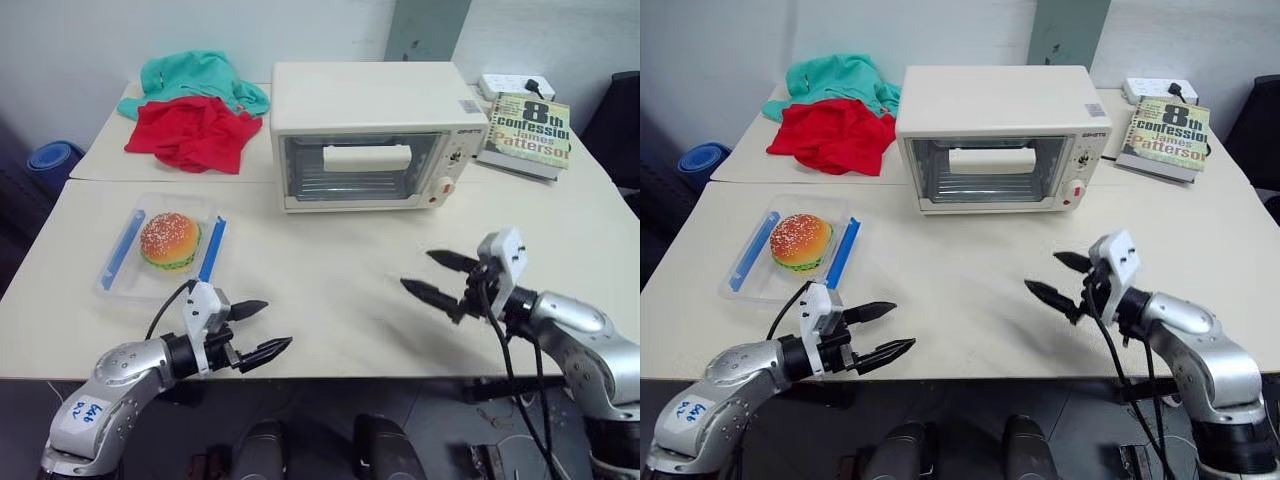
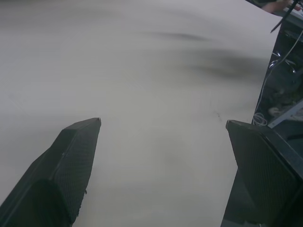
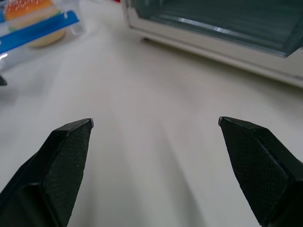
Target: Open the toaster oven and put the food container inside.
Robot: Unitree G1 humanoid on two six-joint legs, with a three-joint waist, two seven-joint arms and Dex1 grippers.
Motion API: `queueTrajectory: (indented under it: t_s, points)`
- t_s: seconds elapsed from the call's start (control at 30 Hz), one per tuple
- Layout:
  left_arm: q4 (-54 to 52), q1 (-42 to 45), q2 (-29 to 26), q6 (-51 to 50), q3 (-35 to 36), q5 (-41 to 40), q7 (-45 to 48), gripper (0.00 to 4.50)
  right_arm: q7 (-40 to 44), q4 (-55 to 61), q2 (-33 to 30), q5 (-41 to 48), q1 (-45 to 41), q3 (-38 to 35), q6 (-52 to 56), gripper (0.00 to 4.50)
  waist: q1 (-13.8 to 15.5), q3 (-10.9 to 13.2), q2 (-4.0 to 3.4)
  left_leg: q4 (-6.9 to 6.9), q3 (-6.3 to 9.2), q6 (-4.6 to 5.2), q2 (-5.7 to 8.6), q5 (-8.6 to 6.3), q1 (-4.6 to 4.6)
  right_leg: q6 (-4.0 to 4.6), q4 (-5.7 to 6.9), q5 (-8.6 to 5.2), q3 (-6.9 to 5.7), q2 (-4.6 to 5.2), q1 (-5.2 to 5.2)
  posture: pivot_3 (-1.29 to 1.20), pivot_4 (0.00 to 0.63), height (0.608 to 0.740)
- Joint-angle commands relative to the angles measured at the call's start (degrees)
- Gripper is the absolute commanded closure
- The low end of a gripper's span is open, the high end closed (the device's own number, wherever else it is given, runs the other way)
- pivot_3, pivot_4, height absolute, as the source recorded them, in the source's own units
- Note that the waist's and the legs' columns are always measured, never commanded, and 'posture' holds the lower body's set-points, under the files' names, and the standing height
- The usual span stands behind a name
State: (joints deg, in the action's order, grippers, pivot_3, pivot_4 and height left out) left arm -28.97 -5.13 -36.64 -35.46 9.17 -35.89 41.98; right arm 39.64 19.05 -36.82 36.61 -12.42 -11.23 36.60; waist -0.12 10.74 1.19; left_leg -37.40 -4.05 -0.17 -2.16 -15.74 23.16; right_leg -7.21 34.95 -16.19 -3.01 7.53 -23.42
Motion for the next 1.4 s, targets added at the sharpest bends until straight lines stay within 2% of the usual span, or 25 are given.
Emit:
queueTrajectory:
  t_s: [0.03, 0.17, 0.3, 0.5, 0.63, 0.8, 1.13, 1.27, 1.4]
  points:
    - [-1.7, 2.8, -3.2, -3.7, 7.4, -8.2, 1.9, 0.0, -2.8, -2.6, 1.0, 2.0, -4.7, -3.5, 1.0, 0.07, 0.0, 0.0, 0.0, 0.02, 0.0, -0.01, -0.01, 0.0, 0.0, 0.02, 0.0, -0.01, 0.0, 0.0, 0.0, 0.0, 0.15, 0.74]
    - [-0.4, 11.5, -6.7, -7.2, 10.8, -14.7, 2.1, 0.0, -4.1, -7.7, 2.4, 1.5, -11.5, -2.9, 1.3, 0.07, 0.1, 0.0, 0.0, -0.01, 0.01, -0.01, 0.02, 0.02, 0.04, 0.01, 0.02, 0.0, -0.02, 0.0, -0.03, 0.0, 0.15, 0.74]
    - [2.4, 23.8, -6.7, -10.2, 10.2, -19.2, -1.0, 0.0, -5.6, -13.9, 4.2, -2.5, -18.2, 0.1, -0.5, 0.07, 0.0, 0.0, 0.0, 0.0, -0.06, 0.0, 0.1, 0.02, 0.03, -0.09, 0.03, 0.06, -0.01, 0.01, 0.0, 0.0, 0.15, 0.74]
    - [3.8, 33.6, -6.1, -9.9, 3.5, -15.1, -2.2, 0.0, -5.7, -19.5, 7.7, -5.7, -25.0, 2.9, -2.8, 0.07, -0.3, 0.0, 0.0, 0.12, -0.6, -0.11, 0.11, 0.1, 0.04, -0.15, 0.09, 0.09, 0.01, -0.05, -0.09, 0.0, 0.15, 0.74]
    - [3.8, 34.9, -6.0, -8.4, 0.9, -13.1, -1.1, 0.0, -5.4, -21.7, 9.9, -8.2, -28.4, 4.9, -5.8, 0.07, -0.4, 0.0, 0.0, 0.21, -0.62, -0.35, 0.1, 0.23, 0.07, -0.17, 0.12, 0.1, 0.01, -0.08, -0.11, 0.0, 0.15, 0.74]
    - [2.8, 33.9, -5.7, -8.4, 1.8, -13.6, -1.6, 0.0, -4.8, -23.1, 11.7, -9.0, -30.9, 5.0, -7.0, 0.07, -0.3, 0.0, 0.0, 0.21, -0.64, -0.36, 0.08, 0.23, 0.1, -0.17, 0.11, 0.1, 0.01, -0.08, -0.13, 0.0, 0.15, 0.74]
    - [5.2, 33.6, -4.8, -6.8, 2.3, -11.1, -3.0, 0.0, 2.7, -11.0, 11.6, -6.4, -22.5, 7.5, -6.9, 0.07, -0.8, 0.0, 0.01, 0.24, -0.75, -0.36, 0.04, 0.19, 0.12, -0.18, 0.07, 0.1, 0.03, -0.08, -0.16, 0.0, 0.15, 0.74]
    - [9.7, 36.3, -3.4, -4.6, 0.5, -5.9, -5.7, 0.85, 2.4, -8.0, 11.8, -6.0, -19.2, 7.1, -6.2, 0.0, -1.3, 0.0, 0.01, 0.24, -0.75, -0.38, 0.02, 0.2, 0.09, -0.18, 0.11, 0.1, 0.02, -0.11, -0.18, 0.0, 0.15, 0.74]
    - [14.1, 40.5, -1.3, -2.4, -3.7, -0.2, -6.5, 2.17, 1.4, -6.1, 12.2, -6.2, -16.4, 6.8, -6.2, 0.0, -1.3, 0.0, 0.01, 0.22, -0.76, -0.34, 0.02, 0.2, 0.09, -0.19, 0.09, 0.11, 0.02, -0.12, -0.18, 0.0, 0.15, 0.74]
